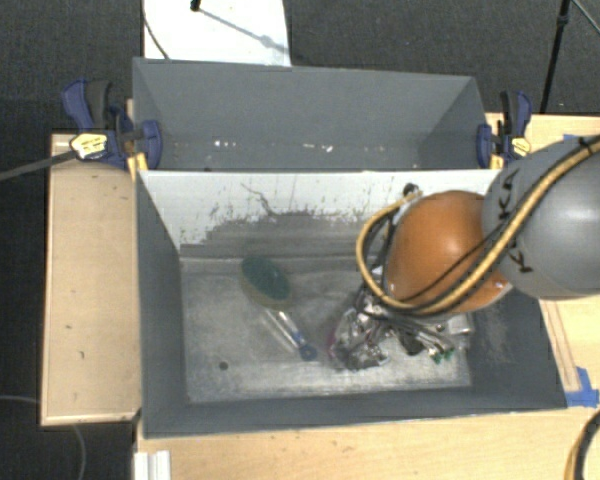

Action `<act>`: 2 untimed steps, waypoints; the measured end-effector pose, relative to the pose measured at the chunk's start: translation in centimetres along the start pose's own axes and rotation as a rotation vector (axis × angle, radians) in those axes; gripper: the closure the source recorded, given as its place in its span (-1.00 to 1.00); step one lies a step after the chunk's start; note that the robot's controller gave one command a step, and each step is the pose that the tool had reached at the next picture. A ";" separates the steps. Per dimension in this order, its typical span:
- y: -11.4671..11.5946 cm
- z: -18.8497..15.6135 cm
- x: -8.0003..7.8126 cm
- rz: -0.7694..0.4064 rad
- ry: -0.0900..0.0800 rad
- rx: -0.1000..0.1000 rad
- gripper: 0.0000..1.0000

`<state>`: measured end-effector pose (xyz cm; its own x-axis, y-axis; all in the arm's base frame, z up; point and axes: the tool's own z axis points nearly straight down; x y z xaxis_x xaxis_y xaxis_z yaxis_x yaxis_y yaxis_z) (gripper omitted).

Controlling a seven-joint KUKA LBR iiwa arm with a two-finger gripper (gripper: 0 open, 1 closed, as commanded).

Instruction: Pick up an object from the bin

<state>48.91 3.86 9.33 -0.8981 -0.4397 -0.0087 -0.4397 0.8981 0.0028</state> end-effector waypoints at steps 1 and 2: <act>-0.2 0.4 0.4 0.004 0.009 0.002 -1.00; -3.0 1.4 -3.6 0.152 -0.015 -0.001 -1.00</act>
Offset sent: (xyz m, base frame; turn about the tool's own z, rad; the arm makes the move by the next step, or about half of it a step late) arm 0.0000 0.0000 0.0000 0.0000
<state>53.48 2.75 7.91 -0.9540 -0.2989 -0.0231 -0.2991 0.9542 0.0060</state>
